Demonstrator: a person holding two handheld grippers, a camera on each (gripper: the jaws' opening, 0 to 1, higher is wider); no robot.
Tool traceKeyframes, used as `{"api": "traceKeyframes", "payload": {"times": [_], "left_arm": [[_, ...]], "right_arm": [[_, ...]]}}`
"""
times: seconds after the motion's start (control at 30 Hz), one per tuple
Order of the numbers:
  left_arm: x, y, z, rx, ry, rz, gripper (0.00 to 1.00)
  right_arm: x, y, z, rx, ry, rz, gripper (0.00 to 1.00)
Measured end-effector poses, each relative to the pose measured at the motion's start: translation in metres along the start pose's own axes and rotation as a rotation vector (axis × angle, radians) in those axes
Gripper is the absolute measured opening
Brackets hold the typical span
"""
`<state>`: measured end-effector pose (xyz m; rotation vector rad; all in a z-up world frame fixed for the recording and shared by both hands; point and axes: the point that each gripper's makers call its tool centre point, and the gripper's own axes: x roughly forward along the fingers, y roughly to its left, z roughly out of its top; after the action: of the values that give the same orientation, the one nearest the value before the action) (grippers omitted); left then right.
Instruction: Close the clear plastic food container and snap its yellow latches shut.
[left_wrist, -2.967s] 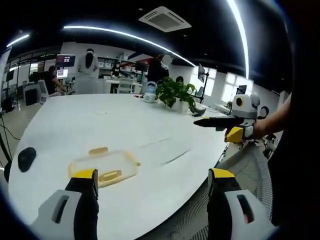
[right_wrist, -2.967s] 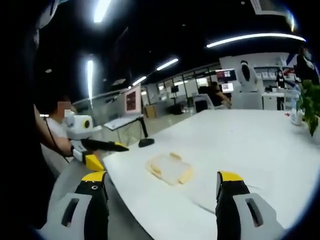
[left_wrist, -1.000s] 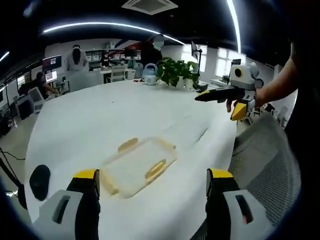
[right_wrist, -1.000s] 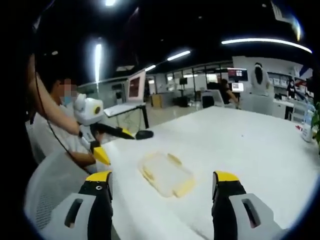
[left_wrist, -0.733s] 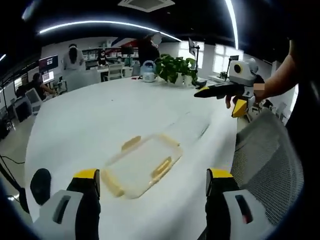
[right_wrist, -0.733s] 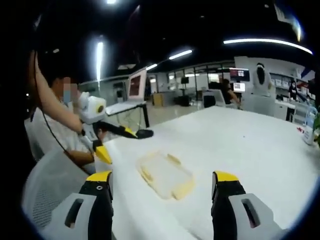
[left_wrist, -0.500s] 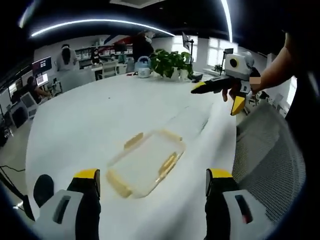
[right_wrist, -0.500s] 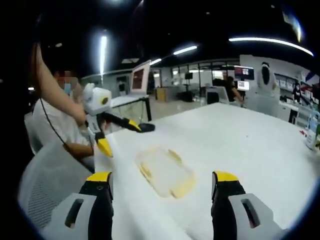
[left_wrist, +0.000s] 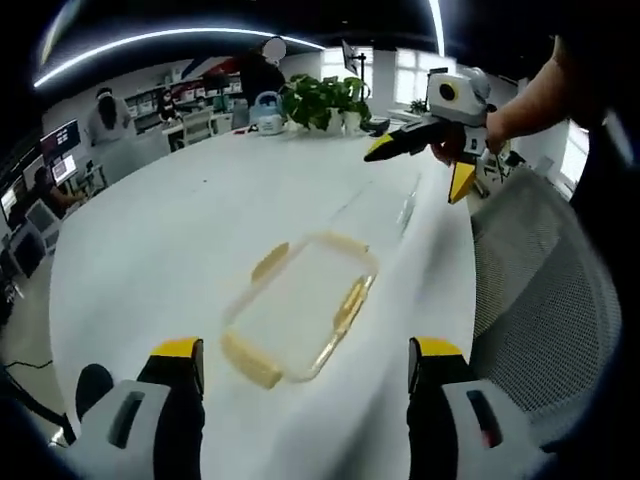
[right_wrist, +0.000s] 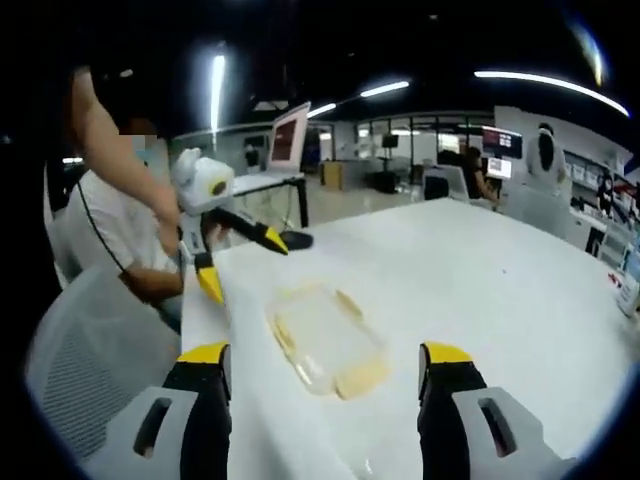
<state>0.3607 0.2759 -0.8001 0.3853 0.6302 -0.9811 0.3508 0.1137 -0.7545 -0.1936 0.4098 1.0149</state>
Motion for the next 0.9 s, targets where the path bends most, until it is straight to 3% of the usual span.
{"api": "traceKeyframes", "payload": {"times": [0.53, 0.9], "left_arm": [[0.013, 0.017, -0.014, 0.116, 0.108, -0.078, 0.85], [0.022, 0.019, -0.020, 0.195, 0.163, -0.146, 0.82]], "right_arm": [[0.019, -0.006, -0.009, -0.066, 0.073, 0.058, 0.76], [0.029, -0.008, -0.029, -0.148, 0.210, 0.149, 0.76]]}}
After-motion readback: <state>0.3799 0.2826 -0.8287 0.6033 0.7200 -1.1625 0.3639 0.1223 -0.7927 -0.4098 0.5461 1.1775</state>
